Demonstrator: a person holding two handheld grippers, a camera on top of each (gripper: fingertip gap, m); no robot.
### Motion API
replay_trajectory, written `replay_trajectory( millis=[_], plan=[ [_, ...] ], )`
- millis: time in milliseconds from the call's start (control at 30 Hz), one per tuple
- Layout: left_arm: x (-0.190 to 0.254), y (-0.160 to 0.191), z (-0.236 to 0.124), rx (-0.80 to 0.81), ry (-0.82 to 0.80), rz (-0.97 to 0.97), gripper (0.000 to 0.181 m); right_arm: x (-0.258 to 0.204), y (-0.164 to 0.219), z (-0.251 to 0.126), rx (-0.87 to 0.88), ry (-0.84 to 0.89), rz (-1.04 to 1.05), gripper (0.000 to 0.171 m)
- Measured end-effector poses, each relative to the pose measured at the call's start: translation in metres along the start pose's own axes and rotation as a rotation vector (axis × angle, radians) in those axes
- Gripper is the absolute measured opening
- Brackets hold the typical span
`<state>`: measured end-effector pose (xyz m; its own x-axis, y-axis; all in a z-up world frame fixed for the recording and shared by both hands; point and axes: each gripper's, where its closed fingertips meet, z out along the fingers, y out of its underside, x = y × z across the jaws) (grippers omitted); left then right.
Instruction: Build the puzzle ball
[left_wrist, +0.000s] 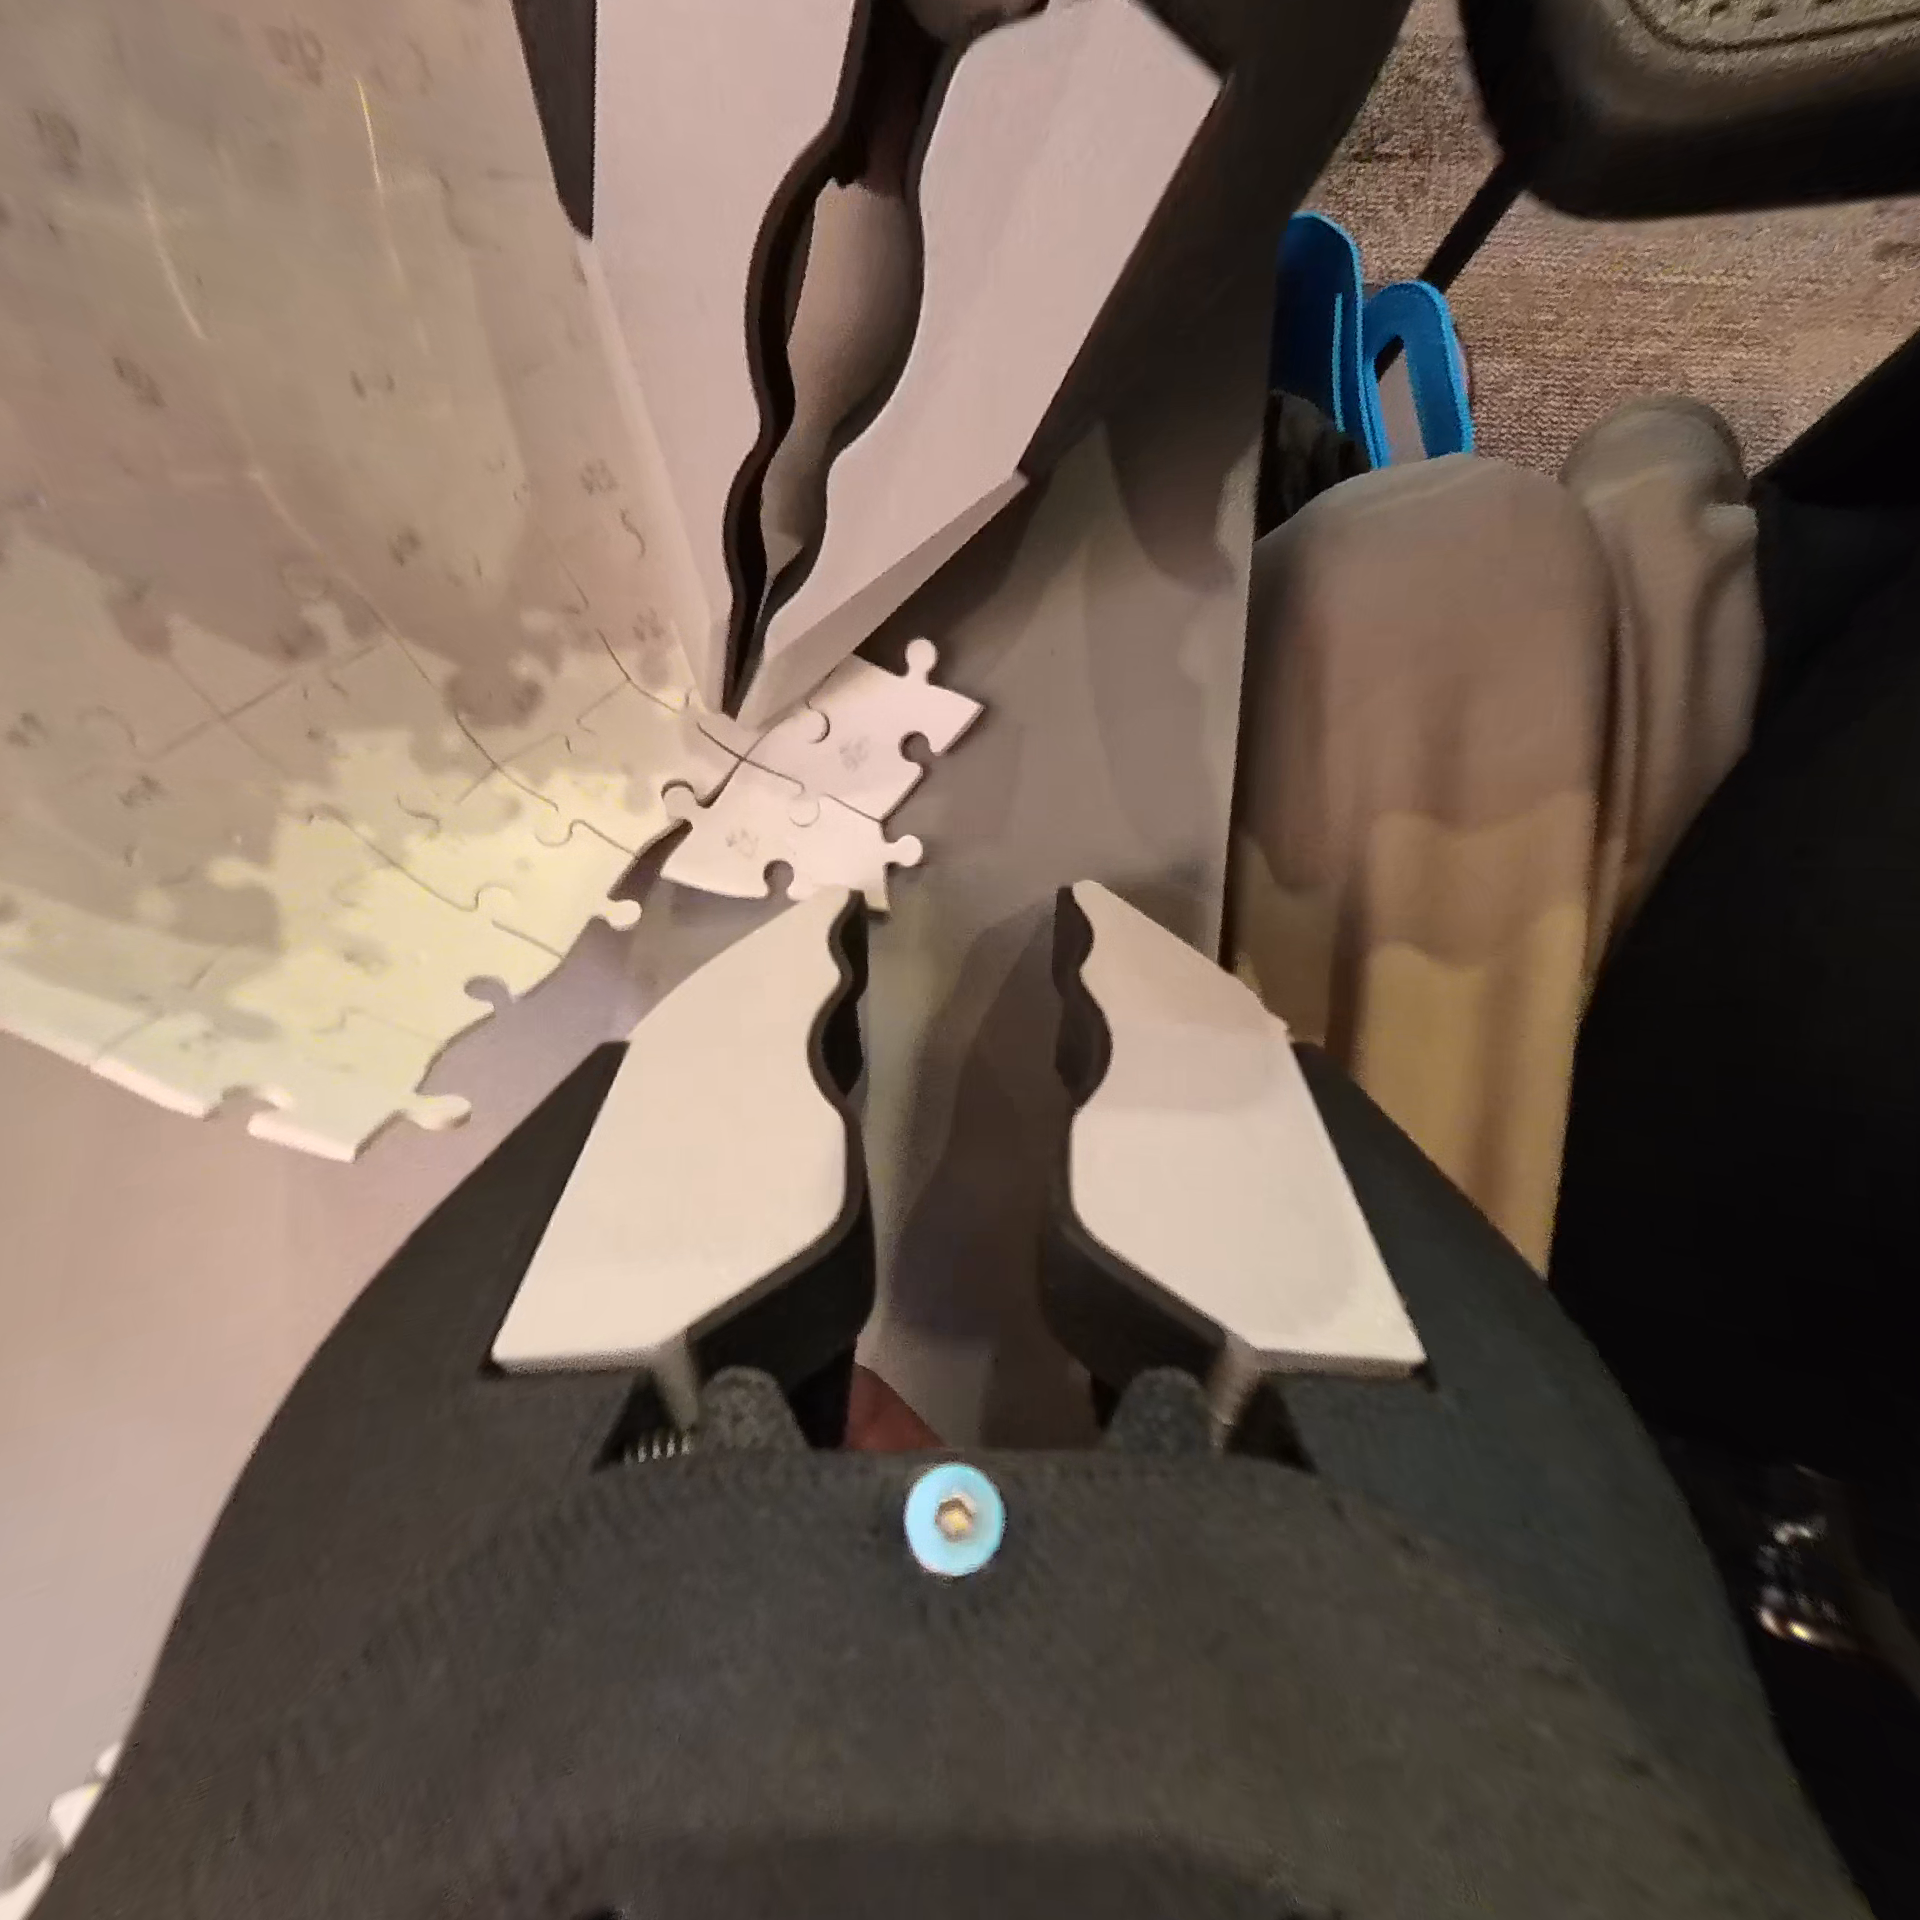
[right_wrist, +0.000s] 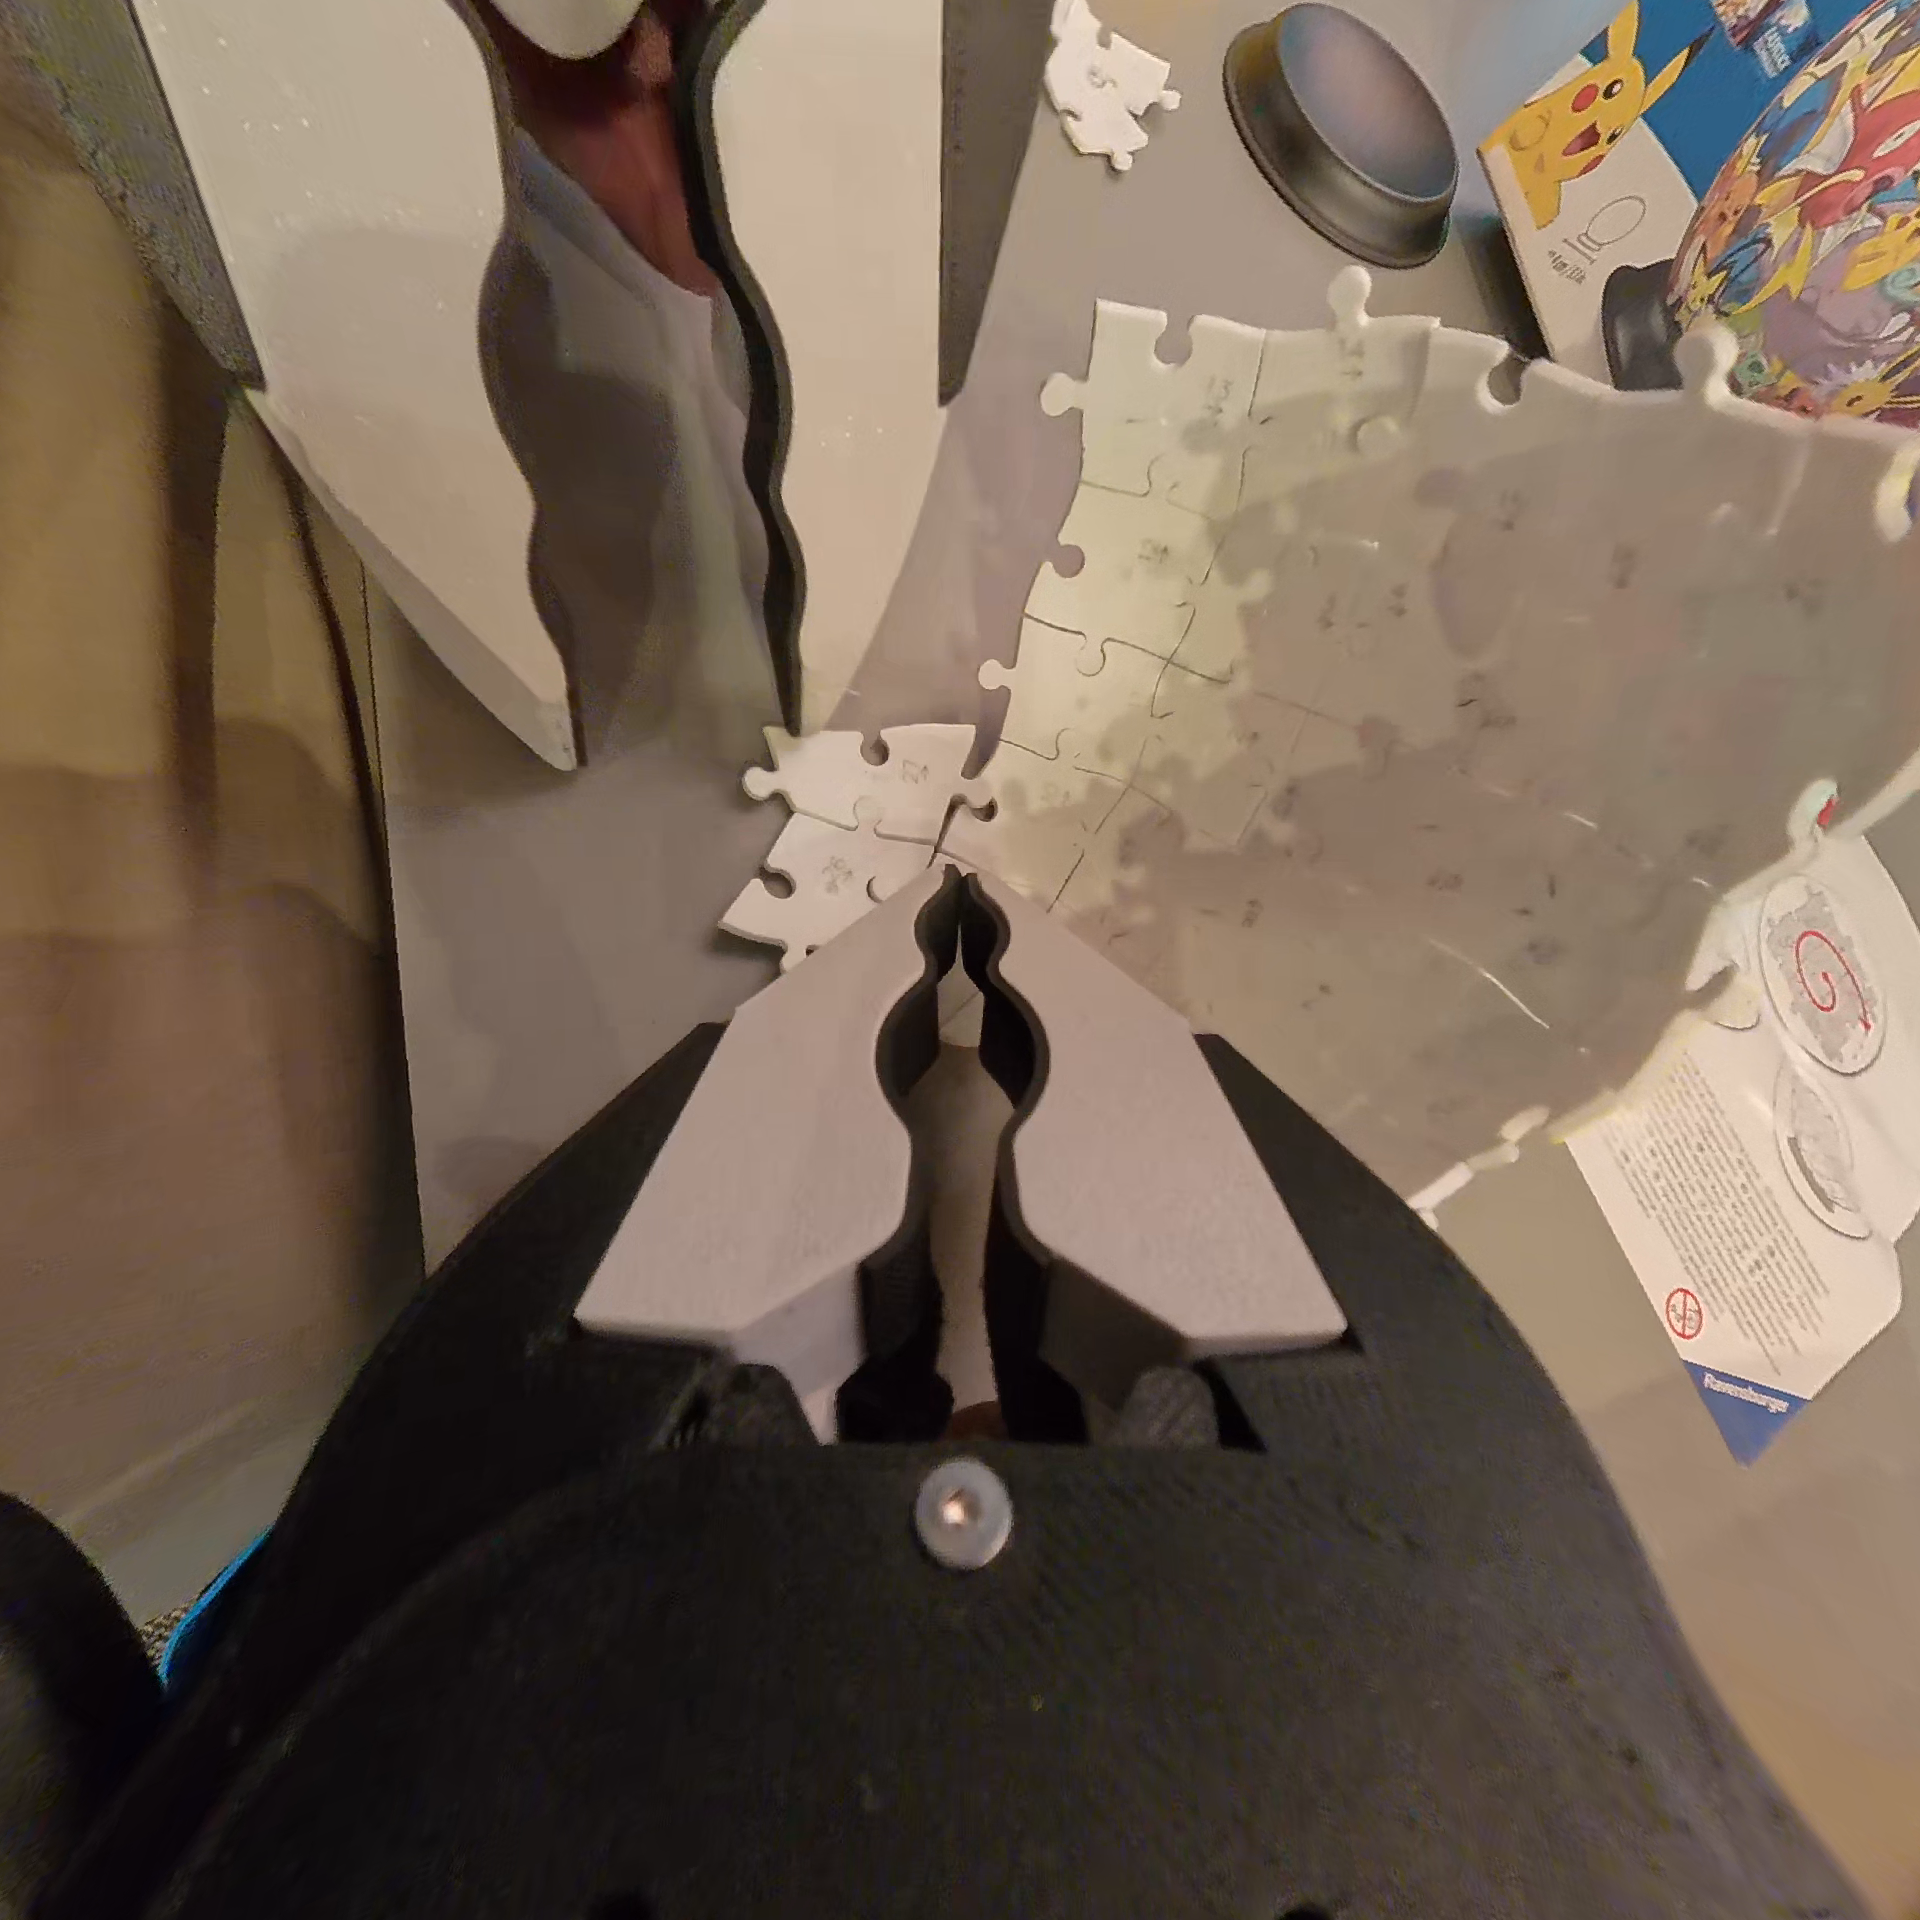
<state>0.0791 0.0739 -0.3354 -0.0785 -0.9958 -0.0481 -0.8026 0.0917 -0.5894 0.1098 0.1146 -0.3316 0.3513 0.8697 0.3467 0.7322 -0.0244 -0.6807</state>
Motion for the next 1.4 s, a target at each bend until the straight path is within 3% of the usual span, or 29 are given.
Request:
replay_trajectory(
  millis=[367,1200,1400],
  plan=[
    [-0.014,-0.004,0.004,0.012,-0.038,-0.046,0.027,-0.001,0.0,0.0,0.0,-0.002,-0.001,0.0],
    [-0.019,-0.019,0.012,-0.016,-0.186,0.122,0.025,-0.004,-0.001,0.0,0.008,-0.019,-0.014,0.0],
    [-0.016,-0.023,-0.002,0.058,-0.274,0.146,0.026,-0.004,-0.001,0.0,0.008,-0.025,-0.005,0.0]
  ],
)
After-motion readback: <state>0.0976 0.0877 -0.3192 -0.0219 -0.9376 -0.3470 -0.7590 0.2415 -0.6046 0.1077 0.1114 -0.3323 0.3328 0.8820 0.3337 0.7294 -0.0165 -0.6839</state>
